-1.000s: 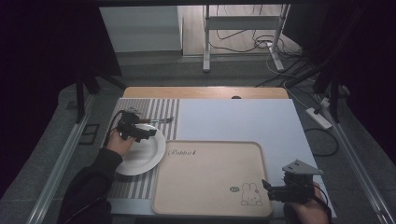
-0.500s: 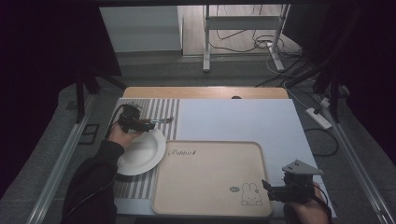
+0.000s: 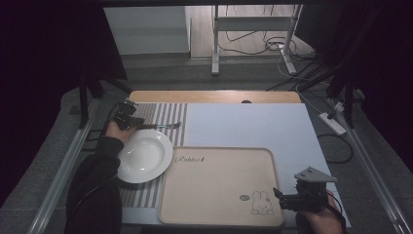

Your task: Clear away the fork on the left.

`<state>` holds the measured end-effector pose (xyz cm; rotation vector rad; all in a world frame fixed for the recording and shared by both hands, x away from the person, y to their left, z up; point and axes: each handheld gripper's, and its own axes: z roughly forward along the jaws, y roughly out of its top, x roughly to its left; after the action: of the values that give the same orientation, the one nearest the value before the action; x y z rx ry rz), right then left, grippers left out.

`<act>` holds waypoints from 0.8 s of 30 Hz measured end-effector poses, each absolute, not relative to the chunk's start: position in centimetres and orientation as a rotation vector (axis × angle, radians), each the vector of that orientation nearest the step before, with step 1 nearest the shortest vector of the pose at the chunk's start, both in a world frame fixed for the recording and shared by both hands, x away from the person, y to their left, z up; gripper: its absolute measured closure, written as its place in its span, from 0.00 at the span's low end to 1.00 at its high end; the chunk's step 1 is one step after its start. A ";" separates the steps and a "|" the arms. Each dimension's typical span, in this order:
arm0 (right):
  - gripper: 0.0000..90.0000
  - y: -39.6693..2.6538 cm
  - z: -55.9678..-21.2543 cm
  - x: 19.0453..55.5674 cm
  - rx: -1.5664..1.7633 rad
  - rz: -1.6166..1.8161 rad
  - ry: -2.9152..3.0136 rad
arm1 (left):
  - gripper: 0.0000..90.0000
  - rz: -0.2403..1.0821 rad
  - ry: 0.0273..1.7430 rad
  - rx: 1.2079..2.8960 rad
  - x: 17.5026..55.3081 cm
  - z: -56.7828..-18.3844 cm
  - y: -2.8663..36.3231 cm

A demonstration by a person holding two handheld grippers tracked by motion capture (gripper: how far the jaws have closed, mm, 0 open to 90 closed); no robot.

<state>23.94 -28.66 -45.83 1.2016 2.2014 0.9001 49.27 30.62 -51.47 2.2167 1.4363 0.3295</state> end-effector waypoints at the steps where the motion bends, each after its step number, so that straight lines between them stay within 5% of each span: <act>1: 0.00 -28.7 -45.8 23.9 1.202 0.900 2.202 | 0.99 0.335 1.457 2.215 49.5 -51.6 30.9; 9: 0.00 -28.7 -45.8 24.0 1.208 0.902 2.198 | 0.99 0.341 1.574 2.210 50.4 -52.5 31.7; 24: 0.00 -28.6 -45.9 24.0 1.197 0.891 2.203 | 0.99 0.111 1.447 2.300 48.2 -52.1 31.6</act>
<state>23.96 -28.60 -45.87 1.1972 2.2026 0.8906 48.24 31.57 -52.05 2.2998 1.4466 0.1107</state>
